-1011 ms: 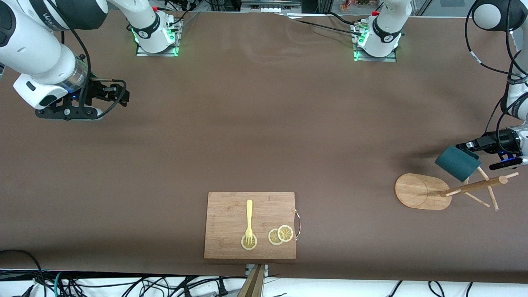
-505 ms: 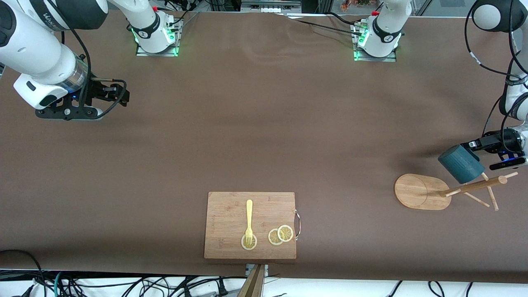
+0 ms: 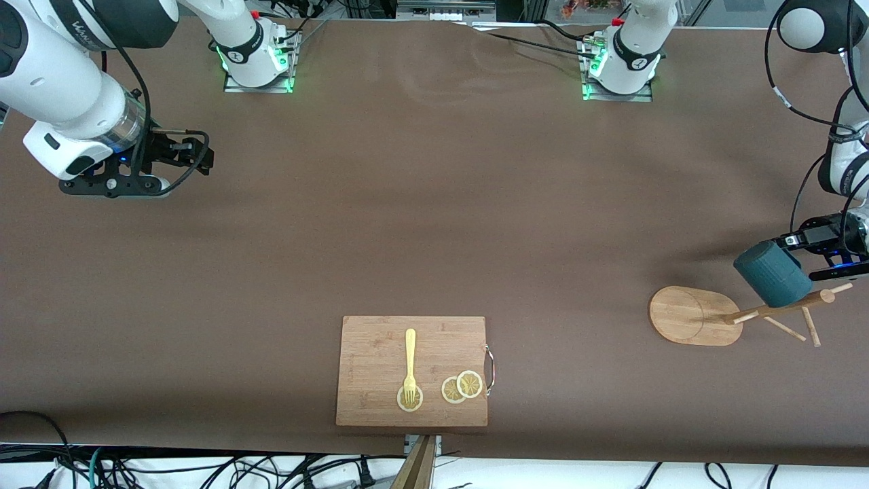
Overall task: Pass cup and hang on rack
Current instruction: 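Slide the mug handle onto a rack peg with the left gripper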
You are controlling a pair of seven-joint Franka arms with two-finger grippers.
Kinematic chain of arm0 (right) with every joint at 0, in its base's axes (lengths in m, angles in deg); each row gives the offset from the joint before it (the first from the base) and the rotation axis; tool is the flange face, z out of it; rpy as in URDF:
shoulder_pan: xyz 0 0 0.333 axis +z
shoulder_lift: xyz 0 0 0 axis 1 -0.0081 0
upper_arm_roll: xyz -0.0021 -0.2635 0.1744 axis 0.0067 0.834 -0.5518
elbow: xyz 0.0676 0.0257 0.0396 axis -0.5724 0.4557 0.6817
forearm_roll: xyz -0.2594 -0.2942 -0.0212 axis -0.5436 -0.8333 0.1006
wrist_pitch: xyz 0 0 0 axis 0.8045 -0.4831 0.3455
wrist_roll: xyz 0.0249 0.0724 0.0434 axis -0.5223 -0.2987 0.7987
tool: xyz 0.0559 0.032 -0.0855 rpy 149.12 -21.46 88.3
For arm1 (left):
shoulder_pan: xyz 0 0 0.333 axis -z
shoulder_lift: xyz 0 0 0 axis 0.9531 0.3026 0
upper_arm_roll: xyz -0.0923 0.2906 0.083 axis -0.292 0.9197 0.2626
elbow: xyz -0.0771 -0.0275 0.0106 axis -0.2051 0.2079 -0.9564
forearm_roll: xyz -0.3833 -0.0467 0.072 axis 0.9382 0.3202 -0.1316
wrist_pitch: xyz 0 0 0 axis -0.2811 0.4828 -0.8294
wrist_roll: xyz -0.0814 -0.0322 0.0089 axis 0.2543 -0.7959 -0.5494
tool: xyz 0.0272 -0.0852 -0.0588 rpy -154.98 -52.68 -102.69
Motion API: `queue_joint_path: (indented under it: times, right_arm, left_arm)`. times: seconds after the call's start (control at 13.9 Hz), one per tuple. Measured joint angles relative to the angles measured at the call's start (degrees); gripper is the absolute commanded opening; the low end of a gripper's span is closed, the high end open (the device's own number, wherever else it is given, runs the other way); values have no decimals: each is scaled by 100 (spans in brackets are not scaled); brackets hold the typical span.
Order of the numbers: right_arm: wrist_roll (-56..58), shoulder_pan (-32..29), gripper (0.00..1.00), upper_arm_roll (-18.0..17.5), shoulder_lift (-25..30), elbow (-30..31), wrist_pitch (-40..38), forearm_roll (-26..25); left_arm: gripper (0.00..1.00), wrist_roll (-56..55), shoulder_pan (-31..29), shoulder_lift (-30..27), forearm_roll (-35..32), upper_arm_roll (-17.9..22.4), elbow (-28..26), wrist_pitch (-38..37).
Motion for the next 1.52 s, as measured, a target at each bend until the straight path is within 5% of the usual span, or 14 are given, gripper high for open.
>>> queue_joint_path:
  times: [0.51,0.65,0.79,1.52]
  right_arm:
    - [0,10,100,0,0,0,0,0]
    - [0,14,100,0,0,0,3,0]
    - [0,15,100,0,0,0,4,0]
    - [0,16,100,0,0,0,4,-1]
  left_arm:
    - [1,-92,-301,180,261,-1,1,-58]
    - [32,-91,-303,208,295,-10,2,-68]
    - [100,-74,-303,256,313,-15,2,-67]
    - [100,41,-310,374,298,-8,201,-204]
